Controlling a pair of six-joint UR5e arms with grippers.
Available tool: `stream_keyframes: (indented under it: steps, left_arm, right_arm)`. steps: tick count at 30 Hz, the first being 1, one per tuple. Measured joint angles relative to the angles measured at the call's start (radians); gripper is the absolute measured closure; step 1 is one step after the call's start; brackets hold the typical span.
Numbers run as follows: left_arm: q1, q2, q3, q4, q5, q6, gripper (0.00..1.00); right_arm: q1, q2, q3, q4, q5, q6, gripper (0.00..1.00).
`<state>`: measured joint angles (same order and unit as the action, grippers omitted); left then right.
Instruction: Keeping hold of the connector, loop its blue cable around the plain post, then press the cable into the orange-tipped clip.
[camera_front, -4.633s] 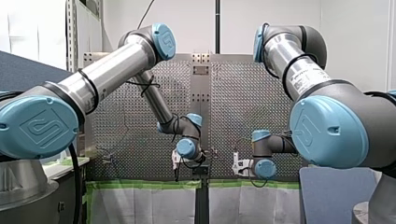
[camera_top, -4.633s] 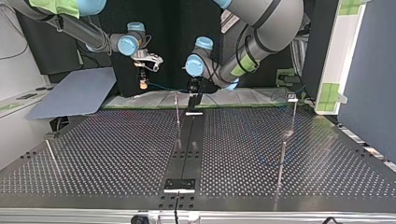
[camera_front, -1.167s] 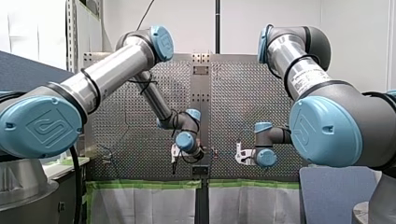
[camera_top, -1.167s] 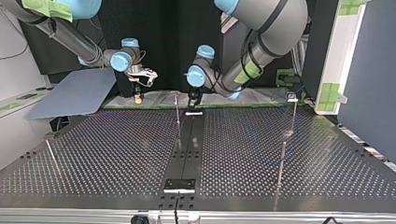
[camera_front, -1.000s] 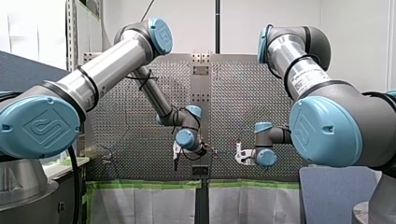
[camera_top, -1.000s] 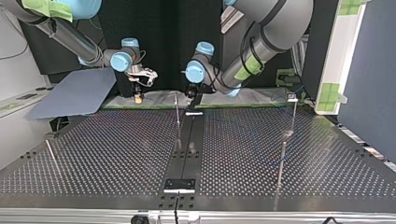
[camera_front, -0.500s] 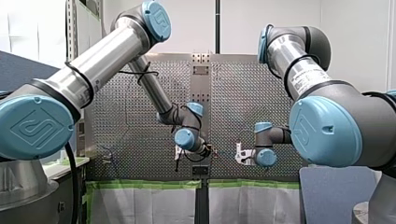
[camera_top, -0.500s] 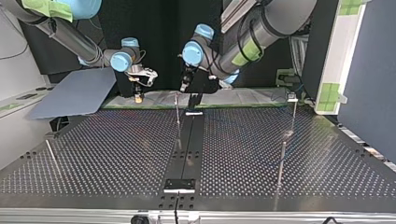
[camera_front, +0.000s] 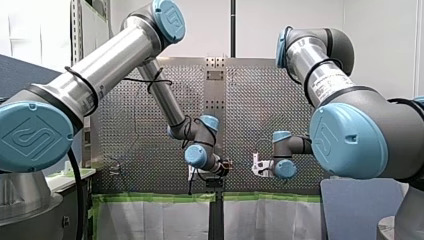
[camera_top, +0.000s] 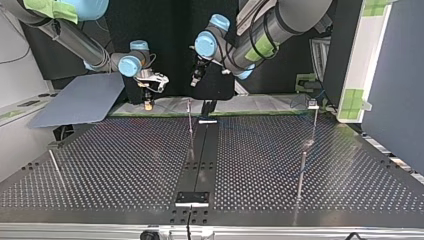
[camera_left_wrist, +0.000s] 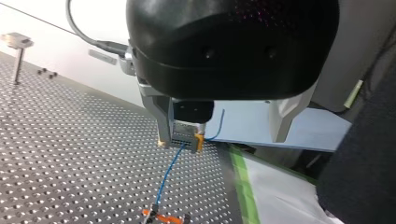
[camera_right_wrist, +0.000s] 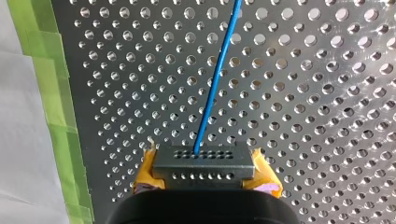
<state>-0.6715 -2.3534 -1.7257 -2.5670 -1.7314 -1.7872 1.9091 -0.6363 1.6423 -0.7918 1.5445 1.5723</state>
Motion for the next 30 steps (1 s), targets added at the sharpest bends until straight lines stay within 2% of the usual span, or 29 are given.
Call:
stream_keyframes:
  steps: [9, 13, 17, 30]
  left_arm:
    - [-0.001, -0.015, 0.046, 0.008, 0.005, -0.061, 0.00]
    - [-0.003, -0.051, 0.082, -0.018, -0.013, -0.052, 0.00]
    - [-0.003, -0.073, 0.103, -0.018, -0.041, -0.046, 0.00]
    - [0.000, -0.077, 0.111, 0.008, -0.053, -0.046, 0.00]
  right_arm:
    - [0.001, 0.000, 0.000, 0.000, -0.001, 0.000, 1.00]
    - [0.001, 0.000, 0.000, 0.001, -0.002, 0.000, 1.00]
    - [0.001, 0.000, 0.000, 0.004, -0.002, -0.001, 1.00]
    - [0.000, 0.000, 0.000, 0.003, -0.003, -0.001, 1.00]
